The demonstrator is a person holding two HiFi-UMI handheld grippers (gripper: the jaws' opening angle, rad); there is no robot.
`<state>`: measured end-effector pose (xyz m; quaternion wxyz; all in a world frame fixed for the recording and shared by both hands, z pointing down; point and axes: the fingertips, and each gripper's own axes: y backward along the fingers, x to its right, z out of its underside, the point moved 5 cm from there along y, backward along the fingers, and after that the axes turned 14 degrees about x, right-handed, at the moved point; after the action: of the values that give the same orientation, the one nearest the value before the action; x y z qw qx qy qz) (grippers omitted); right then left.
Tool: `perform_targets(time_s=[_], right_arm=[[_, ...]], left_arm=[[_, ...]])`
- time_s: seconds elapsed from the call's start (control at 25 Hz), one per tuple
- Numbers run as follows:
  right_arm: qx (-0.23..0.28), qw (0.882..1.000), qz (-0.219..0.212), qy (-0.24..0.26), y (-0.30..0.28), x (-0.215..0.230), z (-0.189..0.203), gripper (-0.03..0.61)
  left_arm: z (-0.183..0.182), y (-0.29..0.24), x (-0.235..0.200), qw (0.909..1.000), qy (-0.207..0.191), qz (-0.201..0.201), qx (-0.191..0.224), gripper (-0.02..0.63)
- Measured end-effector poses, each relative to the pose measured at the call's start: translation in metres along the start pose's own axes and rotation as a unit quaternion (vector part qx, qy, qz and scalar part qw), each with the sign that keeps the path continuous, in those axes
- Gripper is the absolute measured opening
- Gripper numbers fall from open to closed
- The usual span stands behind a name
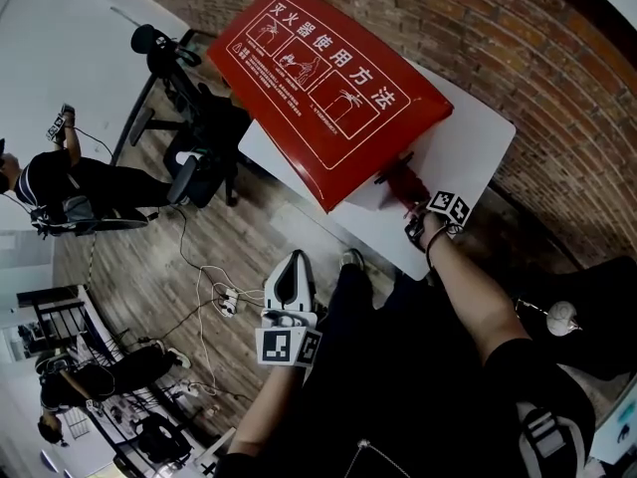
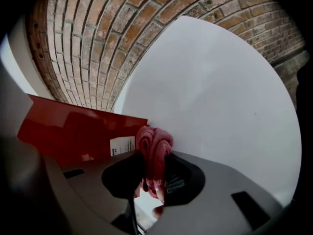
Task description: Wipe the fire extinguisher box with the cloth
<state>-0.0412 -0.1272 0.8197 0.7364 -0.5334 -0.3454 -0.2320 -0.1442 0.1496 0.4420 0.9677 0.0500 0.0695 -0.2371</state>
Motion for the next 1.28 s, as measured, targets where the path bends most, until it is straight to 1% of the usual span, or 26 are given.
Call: perform_targets(time_s=[0.12, 0.28, 0.48, 0.68, 0.8, 1.04, 1.28], right_arm=[[-0.009, 1.0, 0.001, 0.0, 0.003, -0.002, 0.013, 0.104], [-0.008, 1.0, -0.003, -0.001, 0.007, -0.005, 0.021, 0.104], [0.01, 0.999, -0.045, -0.026, 0.015, -0.013, 0.02, 0.104], [0.018, 0.995, -0.086, -0.048, 0.026, -0.024, 0.019, 0.104], [0.024, 0.993, -0.105, -0.057, 0.035, -0.034, 0.018, 0.103], [0.032, 0.988, -0.134, -0.075, 0.054, -0.053, 0.013, 0.103], [0.038, 0.984, -0.155, -0.082, 0.074, -0.075, 0.01, 0.103]], left_arm=[[-0.006, -0.001, -0.002, 0.9997, 0.012, 0.008, 0.017, 0.031], [-0.007, 0.005, -0.008, 0.9998, 0.014, 0.005, 0.012, 0.031], [-0.006, 0.009, -0.014, 0.9999, 0.01, 0.01, 0.005, 0.031], [0.0, 0.012, -0.02, 0.9997, 0.002, 0.016, -0.018, 0.031], [0.0, 0.01, -0.018, 0.9995, 0.006, 0.028, -0.014, 0.031], [-0.001, 0.005, -0.011, 0.9986, 0.012, 0.051, -0.01, 0.031], [0.002, 0.007, -0.011, 0.998, 0.012, 0.06, -0.017, 0.029]])
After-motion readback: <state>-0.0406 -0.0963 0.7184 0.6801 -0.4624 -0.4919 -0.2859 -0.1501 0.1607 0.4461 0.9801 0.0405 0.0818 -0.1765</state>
